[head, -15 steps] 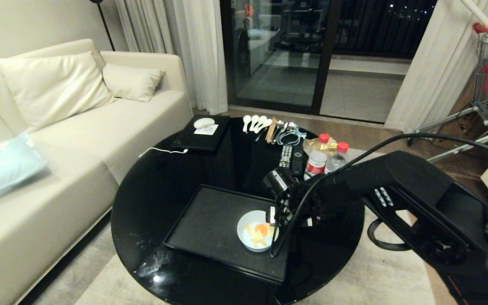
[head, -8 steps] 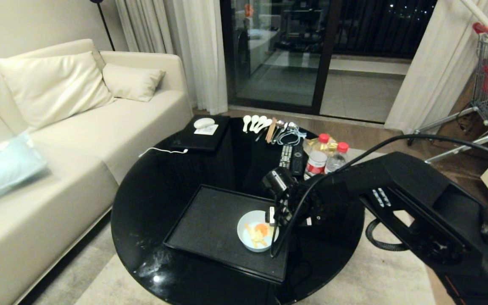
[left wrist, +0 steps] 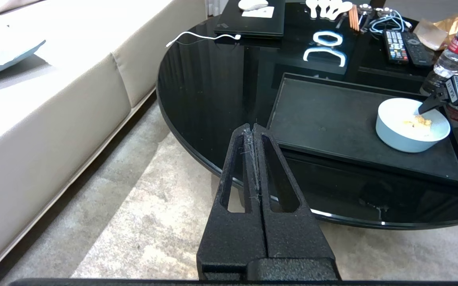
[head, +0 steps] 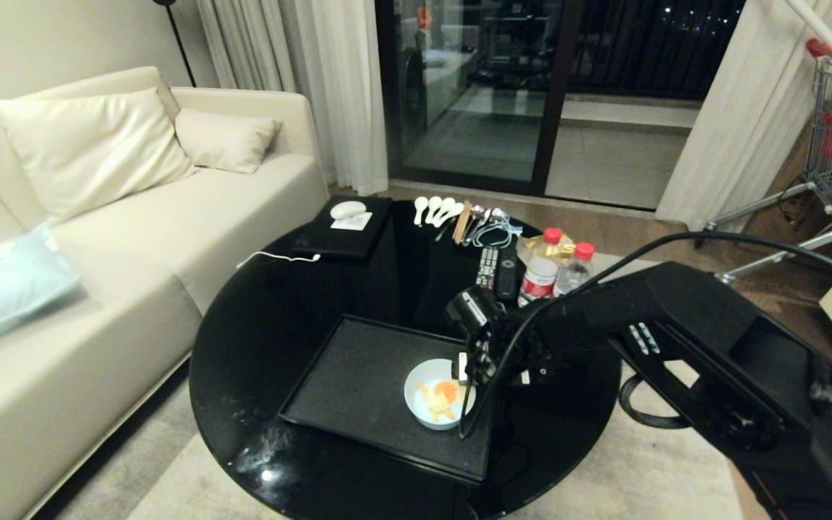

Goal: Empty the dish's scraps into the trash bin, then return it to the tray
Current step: Pick up the bowl with leftover food

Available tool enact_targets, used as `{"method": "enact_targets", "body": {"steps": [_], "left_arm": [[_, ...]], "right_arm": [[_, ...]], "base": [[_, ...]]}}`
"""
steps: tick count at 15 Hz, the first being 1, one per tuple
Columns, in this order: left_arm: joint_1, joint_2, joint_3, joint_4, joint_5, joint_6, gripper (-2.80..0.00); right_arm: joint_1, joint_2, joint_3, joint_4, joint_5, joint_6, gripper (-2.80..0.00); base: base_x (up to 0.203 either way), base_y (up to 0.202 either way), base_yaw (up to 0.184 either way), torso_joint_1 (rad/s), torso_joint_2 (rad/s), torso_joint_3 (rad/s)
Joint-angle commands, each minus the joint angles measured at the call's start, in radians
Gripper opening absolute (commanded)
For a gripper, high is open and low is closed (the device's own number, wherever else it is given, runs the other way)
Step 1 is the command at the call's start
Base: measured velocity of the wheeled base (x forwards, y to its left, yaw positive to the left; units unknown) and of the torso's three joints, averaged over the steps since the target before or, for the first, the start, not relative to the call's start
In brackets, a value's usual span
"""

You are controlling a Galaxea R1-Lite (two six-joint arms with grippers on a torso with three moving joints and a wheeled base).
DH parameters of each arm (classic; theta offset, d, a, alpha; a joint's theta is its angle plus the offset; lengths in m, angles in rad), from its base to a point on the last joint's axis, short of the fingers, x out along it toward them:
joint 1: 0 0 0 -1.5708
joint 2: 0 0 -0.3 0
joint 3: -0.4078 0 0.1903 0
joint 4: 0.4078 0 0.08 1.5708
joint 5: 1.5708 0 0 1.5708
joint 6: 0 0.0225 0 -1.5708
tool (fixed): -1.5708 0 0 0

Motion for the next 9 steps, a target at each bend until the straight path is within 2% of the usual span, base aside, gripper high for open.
{"method": "enact_targets", "body": {"steps": [1, 9], "left_arm": [[0.0, 0.0, 0.0, 0.0, 0.0, -0.001, -2.8], [0.0, 0.0, 0.0, 0.0, 0.0, -0.001, -2.8]], "right_arm": [[0.014, -0.001, -0.001, 0.002, -0.002, 0.004, 0.0], [0.027, 0.004, -0.003, 0.0, -0.003, 0.003, 0.0]], "base": [[0.0, 0.0, 0.0, 0.0, 0.0, 0.0], [0.0, 0.0, 0.0, 0.0, 0.0, 0.0]]}}
